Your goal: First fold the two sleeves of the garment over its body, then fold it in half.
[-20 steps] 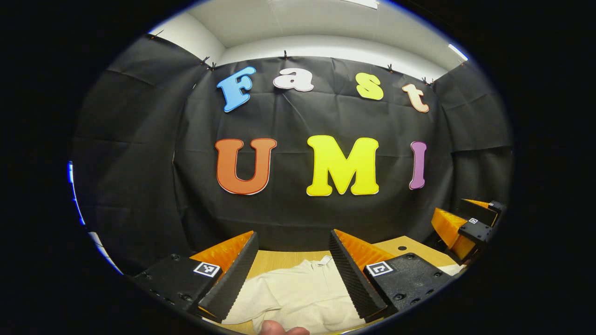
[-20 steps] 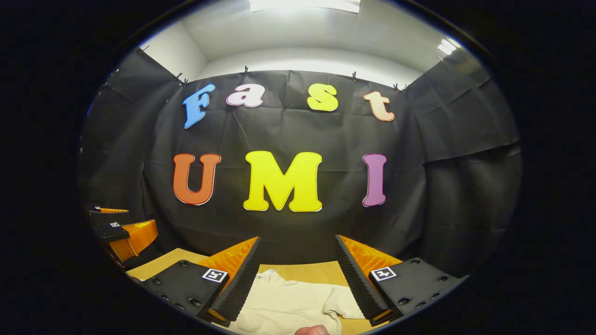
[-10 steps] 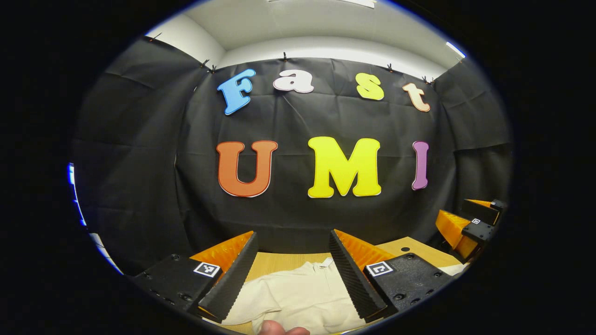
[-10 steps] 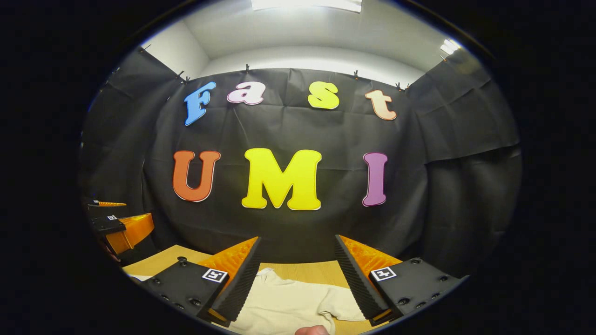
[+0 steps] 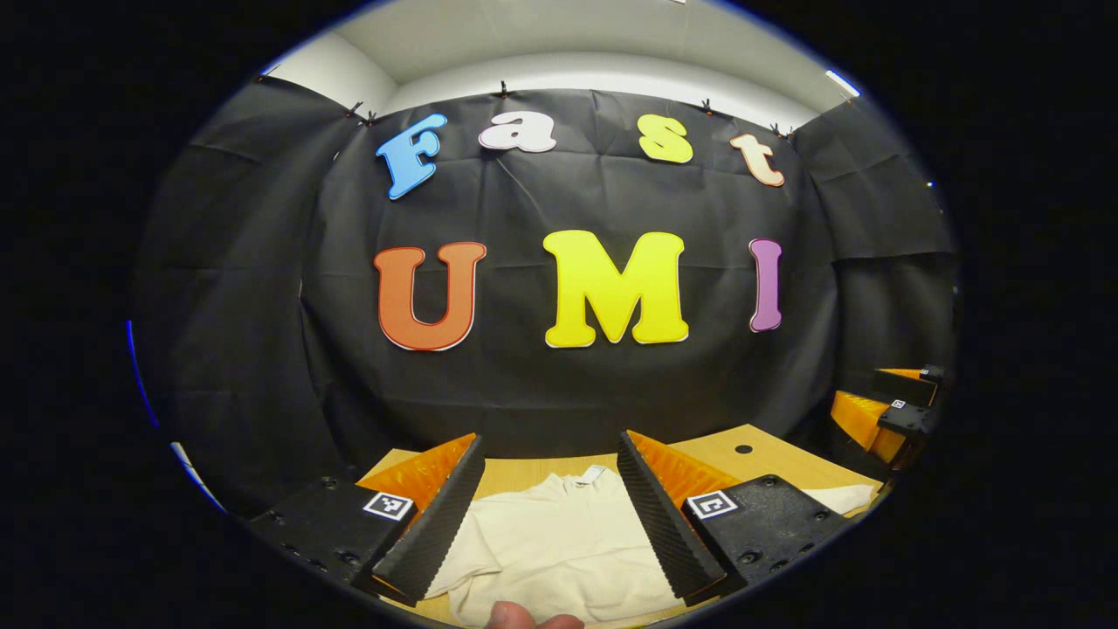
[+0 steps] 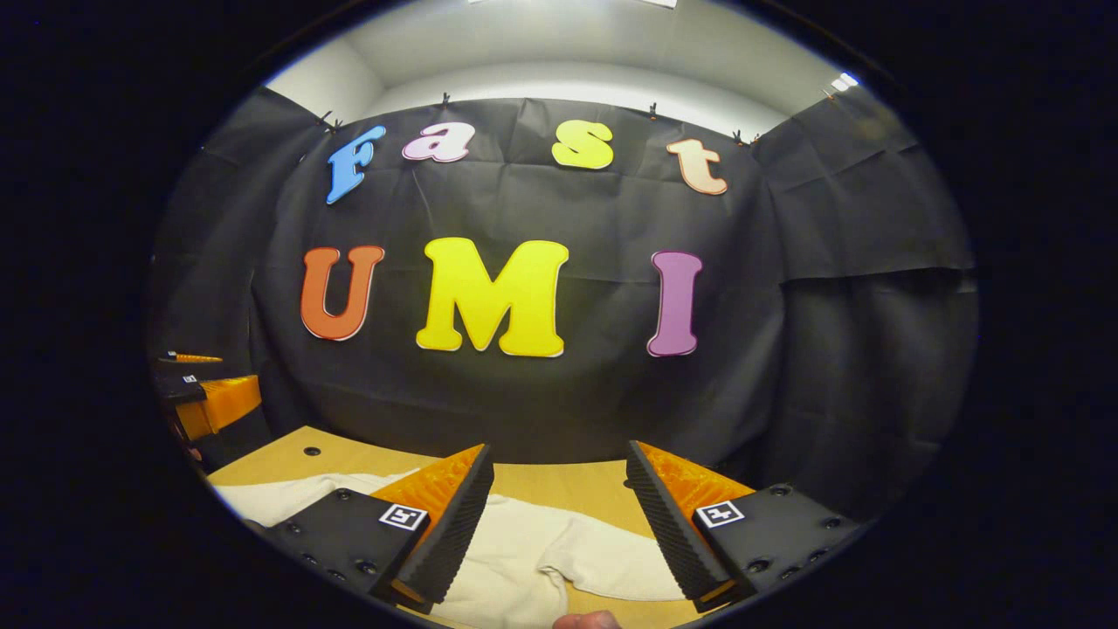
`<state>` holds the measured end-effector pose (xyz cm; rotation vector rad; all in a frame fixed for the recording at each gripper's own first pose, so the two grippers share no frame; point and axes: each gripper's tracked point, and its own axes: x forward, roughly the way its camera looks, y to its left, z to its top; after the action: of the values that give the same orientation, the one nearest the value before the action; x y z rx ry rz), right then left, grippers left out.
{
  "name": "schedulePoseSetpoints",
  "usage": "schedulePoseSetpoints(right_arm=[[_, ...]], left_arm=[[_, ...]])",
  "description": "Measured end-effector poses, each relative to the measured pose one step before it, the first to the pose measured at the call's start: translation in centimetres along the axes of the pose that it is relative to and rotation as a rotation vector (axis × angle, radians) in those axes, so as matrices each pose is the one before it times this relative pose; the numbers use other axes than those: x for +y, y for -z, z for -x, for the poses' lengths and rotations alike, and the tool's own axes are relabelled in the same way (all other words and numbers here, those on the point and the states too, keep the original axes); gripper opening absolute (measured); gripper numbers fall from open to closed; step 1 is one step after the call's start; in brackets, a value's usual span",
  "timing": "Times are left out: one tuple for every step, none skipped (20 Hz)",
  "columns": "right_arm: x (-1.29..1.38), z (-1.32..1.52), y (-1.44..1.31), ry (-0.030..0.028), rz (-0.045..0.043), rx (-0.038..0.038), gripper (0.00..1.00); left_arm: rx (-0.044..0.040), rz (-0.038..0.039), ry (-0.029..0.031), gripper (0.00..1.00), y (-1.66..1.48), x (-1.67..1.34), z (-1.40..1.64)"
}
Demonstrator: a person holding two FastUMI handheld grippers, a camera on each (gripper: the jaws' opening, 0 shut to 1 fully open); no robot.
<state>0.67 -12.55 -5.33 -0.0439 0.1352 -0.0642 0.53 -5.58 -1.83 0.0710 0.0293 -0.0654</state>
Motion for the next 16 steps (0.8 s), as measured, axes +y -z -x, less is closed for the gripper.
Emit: schedulePoseSetpoints(right_arm=[[-1.36, -0.142, 0.499, 0.00504, 0.0077, 0.00947, 0.95], [-1.086, -0.126, 0.508, -0.01568, 0.00313, 0.01096, 0.95], [-1.024, 0.034, 0.761, -0.0218, -0.00475, 0.01778, 0.95], [-1.338, -0.067, 0.777, -0.00994, -0.00543, 0.02698, 0.95], [-1.937, -0.085, 0.906, 0.00909, -0.00325, 0.02656, 0.95], [-2.001, -0.055, 0.778, 0.02255, 0.00063, 0.02159, 0.95], [-2.084, -0.256, 0.934, 0.02987, 0.0029, 0.02406, 0.95], [-1.774, -0.201, 0.949, 0.02321, 0.00274, 0.02414, 0.95], [-1.68, -0.287, 1.283, 0.01951, 0.00472, 0.02934, 0.95], [-1.398, -0.234, 1.296, 0.01214, 0.00374, 0.03476, 0.95], [-1.185, -0.328, 1.508, 0.00417, 0.00071, 0.03889, 0.95], [-0.948, -0.253, 1.457, -0.00252, 0.00036, 0.04156, 0.95], [-0.95, -0.319, 1.735, -0.00229, 0.00388, 0.0455, 0.95], [-0.817, -0.319, 1.695, -0.00328, 0.00421, 0.04723, 0.95], [-0.853, -0.414, 1.779, -0.0051, -0.00423, 0.04606, 0.95], [-0.845, -0.524, 1.857, -0.00505, -0.00608, 0.05391, 0.94]], left_arm=[[0.00576, 0.00034, 0.00939, 0.98, 0.092, -0.623, -0.279], [0.01702, -0.00022, 0.00856, 0.98, 0.383, -0.723, -0.272], [0.02199, 0.00041, 0.00747, 0.98, 0.497, -0.636, -0.188], [0.01668, 0.00296, 0.01048, 0.98, 0.3, -0.716, -0.244], [0.01065, 0.00204, 0.0126, 0.98, 0.284, -0.8, -0.332], [0.00523, -0.00166, 0.00869, 0.98, 0.049, -0.694, -0.317], [0.00955, -0.00284, 0.00893, 0.98, 0.146, -0.597, -0.269], [0.01624, 0.00027, 0.01261, 0.98, 0.292, -0.754, -0.355], [0.01032, 0.00285, 0.01533, 0.98, 0.216, -0.85, -0.427], [0.00525, 0.00016, 0.01444, 0.98, -0.104, -0.888, -0.363], [0.00807, -0.00474, 0.01302, 0.98, 0.083, -0.883, -0.465], [0.00251, -0.00686, 0.0142, 0.98, -0.077, -0.831, -0.35], [0.0014, -0.00753, 0.01572, 0.98, -0.044, -0.819, -0.413], [0.00183, -0.00857, 0.01262, 0.98, 0.091, -0.715, -0.409], [0.0038, -0.00486, 0.00879, 0.98, 0.067, -0.532, -0.301], [0.00487, -0.00144, 0.00966, 0.98, 0.112, -0.546, -0.263]])
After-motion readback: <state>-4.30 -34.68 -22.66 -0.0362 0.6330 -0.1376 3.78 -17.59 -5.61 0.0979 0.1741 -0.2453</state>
